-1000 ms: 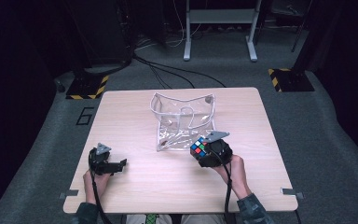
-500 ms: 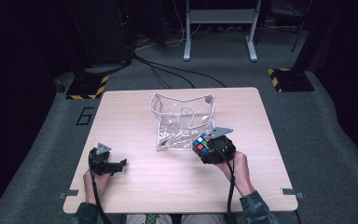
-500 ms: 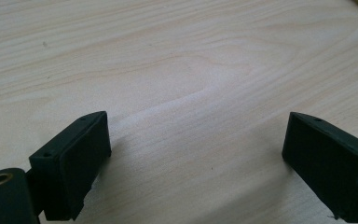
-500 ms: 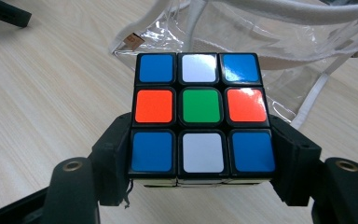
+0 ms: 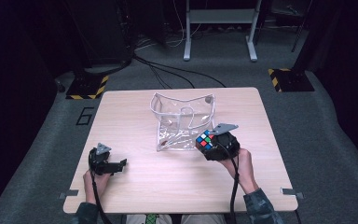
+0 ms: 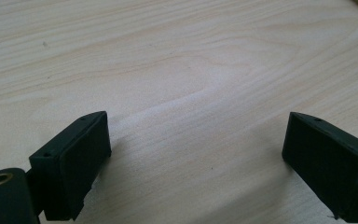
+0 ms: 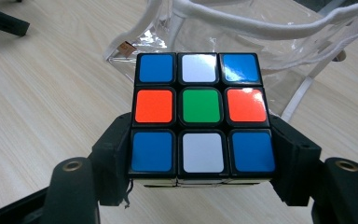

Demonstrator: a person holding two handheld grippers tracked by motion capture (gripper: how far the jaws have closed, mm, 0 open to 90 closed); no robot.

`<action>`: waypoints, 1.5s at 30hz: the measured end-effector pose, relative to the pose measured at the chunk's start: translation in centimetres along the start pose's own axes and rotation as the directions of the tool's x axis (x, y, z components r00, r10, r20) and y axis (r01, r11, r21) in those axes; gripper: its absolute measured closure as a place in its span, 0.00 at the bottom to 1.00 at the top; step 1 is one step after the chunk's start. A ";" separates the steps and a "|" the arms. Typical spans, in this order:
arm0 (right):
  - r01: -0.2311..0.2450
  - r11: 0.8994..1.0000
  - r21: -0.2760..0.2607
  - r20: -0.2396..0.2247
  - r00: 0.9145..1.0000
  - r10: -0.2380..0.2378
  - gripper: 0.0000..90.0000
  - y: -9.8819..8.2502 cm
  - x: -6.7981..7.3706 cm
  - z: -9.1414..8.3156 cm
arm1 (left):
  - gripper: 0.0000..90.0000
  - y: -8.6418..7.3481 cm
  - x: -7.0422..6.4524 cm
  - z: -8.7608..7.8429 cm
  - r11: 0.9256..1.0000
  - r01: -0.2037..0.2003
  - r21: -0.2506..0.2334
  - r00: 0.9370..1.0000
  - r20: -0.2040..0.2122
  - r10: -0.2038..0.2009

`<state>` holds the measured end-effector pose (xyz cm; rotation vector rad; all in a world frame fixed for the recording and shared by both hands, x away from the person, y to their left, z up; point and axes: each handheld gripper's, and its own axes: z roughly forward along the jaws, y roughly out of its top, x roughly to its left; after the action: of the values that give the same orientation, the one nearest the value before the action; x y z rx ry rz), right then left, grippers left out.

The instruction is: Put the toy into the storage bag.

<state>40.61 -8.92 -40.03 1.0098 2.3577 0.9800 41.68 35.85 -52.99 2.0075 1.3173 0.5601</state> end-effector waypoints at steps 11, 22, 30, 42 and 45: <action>-0.010 1.000 -0.009 -0.003 1.000 0.010 0.37 0.9 -0.6 -1.1 | 0.08 0.0 0.0 0.0 1.000 0.000 0.000 1.000 -0.001 0.000; 0.020 1.000 -0.017 0.012 1.000 -0.020 0.37 2.2 -1.0 -2.2 | 0.08 0.0 0.0 0.0 1.000 0.001 0.000 1.000 0.000 -0.001; 0.020 1.000 -0.023 0.025 1.000 -0.019 0.37 3.4 -1.4 -3.2 | 0.08 0.0 0.0 0.0 1.000 0.005 0.000 1.000 -0.001 -0.005; 0.027 0.999 -0.043 0.041 0.999 -0.025 0.37 5.3 -1.8 -4.4 | 0.09 0.0 0.0 0.0 1.000 0.005 -0.005 1.000 -0.003 -0.005; 0.029 0.998 -0.054 0.042 0.999 -0.027 0.37 5.8 -1.8 -4.6 | 0.09 0.0 0.0 0.0 1.000 0.004 -0.006 1.000 -0.003 -0.004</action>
<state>41.89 -9.46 -32.50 0.9644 2.2928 0.9980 41.69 35.86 -53.02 1.9994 1.3201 0.5648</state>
